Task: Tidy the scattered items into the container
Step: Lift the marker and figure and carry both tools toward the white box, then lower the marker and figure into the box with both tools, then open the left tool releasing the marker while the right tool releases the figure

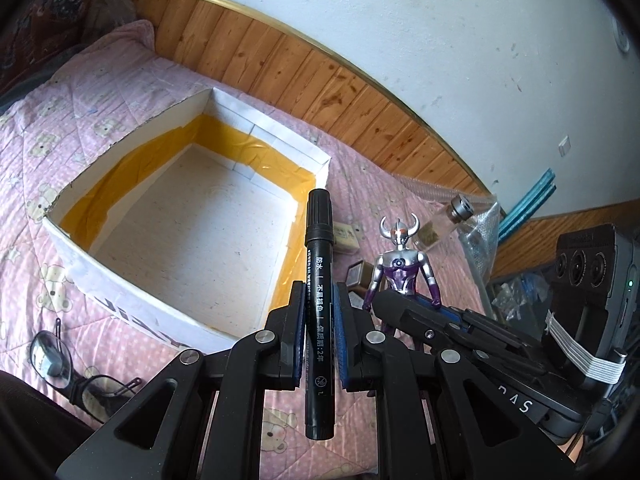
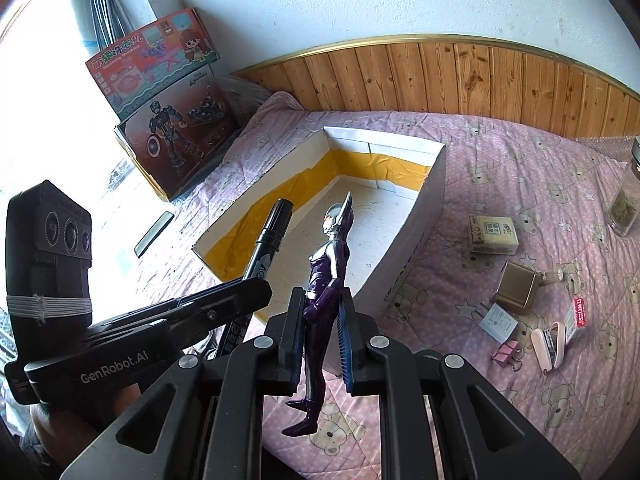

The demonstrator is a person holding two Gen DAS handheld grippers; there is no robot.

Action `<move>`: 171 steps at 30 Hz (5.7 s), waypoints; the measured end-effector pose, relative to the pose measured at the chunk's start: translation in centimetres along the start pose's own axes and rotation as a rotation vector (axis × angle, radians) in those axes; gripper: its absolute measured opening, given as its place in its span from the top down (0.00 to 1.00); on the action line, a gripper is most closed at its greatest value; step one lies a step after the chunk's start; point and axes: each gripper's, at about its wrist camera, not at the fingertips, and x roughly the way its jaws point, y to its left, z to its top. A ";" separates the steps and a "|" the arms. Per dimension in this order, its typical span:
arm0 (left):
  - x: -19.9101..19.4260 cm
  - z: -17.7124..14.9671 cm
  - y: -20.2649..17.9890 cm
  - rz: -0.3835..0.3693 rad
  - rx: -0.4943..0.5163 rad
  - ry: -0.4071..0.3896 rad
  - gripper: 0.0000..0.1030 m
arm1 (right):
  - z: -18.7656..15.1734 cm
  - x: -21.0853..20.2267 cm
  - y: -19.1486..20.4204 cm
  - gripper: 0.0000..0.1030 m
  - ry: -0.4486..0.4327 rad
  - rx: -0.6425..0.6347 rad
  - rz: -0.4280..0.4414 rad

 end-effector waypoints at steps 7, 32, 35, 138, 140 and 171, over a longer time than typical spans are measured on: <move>0.4 0.8 0.8 0.000 -0.017 0.007 0.87 | 0.7 0.9 -0.1 0.84 0.011 0.001 0.010; 2.8 3.9 3.6 0.005 -0.083 0.030 0.87 | 3.8 4.1 -0.5 0.84 0.040 -0.023 0.012; 3.1 4.4 3.7 0.007 -0.081 0.029 0.87 | 4.2 4.6 -0.5 0.84 0.044 -0.026 0.014; 19.2 14.1 9.6 0.309 -0.038 0.365 0.87 | 13.1 20.7 -3.2 0.84 0.342 -0.167 -0.142; 19.8 14.3 9.9 0.308 -0.046 0.379 0.87 | 13.3 21.1 -3.3 0.84 0.359 -0.167 -0.145; 24.3 14.7 11.4 0.395 0.021 0.476 0.56 | 14.2 24.9 -5.3 0.81 0.501 -0.150 -0.187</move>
